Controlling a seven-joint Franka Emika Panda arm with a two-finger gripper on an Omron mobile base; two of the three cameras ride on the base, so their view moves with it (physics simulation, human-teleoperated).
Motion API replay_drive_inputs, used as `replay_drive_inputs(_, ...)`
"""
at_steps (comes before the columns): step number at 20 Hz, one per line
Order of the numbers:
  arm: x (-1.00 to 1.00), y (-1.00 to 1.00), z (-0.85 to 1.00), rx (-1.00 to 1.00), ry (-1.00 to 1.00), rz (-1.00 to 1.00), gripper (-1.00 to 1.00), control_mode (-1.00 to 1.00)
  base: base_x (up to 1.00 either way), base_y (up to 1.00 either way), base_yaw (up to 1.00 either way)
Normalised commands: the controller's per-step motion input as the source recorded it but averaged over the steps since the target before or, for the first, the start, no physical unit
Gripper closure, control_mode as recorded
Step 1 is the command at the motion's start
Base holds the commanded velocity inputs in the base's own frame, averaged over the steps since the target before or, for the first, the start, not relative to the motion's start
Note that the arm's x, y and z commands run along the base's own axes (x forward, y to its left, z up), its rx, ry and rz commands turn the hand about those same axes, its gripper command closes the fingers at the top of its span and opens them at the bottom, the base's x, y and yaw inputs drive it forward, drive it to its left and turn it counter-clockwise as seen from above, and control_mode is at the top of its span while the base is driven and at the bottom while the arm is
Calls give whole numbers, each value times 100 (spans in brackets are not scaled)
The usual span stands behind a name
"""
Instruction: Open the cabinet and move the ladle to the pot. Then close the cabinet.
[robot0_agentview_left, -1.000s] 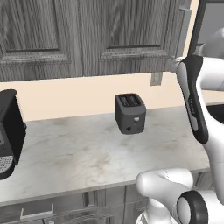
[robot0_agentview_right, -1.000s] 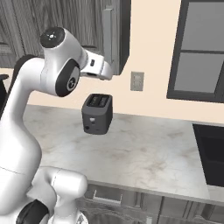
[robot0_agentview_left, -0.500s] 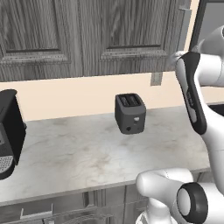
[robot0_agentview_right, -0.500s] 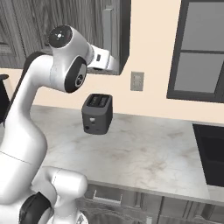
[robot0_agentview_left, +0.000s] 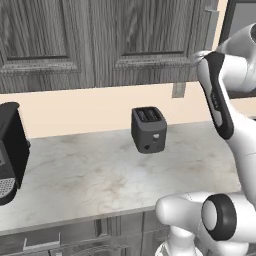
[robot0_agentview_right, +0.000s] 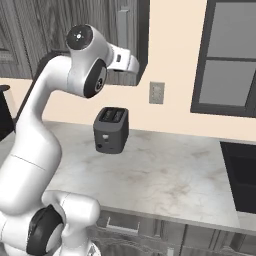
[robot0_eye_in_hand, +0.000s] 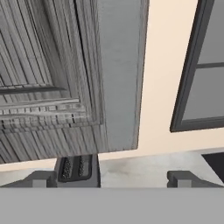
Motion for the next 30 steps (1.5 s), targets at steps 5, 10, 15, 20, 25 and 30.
replay_drive_inputs(5,29,-7,4,0,-8,3,-100,-100,0,0,0)
replay_drive_inputs(10,29,-11,0,0,-1,0,-100,-100,0,0,0)
replay_drive_inputs(15,41,-5,0,0,0,0,-100,-100,0,0,0)
replay_drive_inputs(20,38,-1,0,0,0,2,-100,-100,0,0,0)
replay_drive_inputs(25,20,10,0,0,0,4,100,-100,0,0,0)
replay_drive_inputs(30,8,25,0,0,-1,6,100,-100,0,0,0)
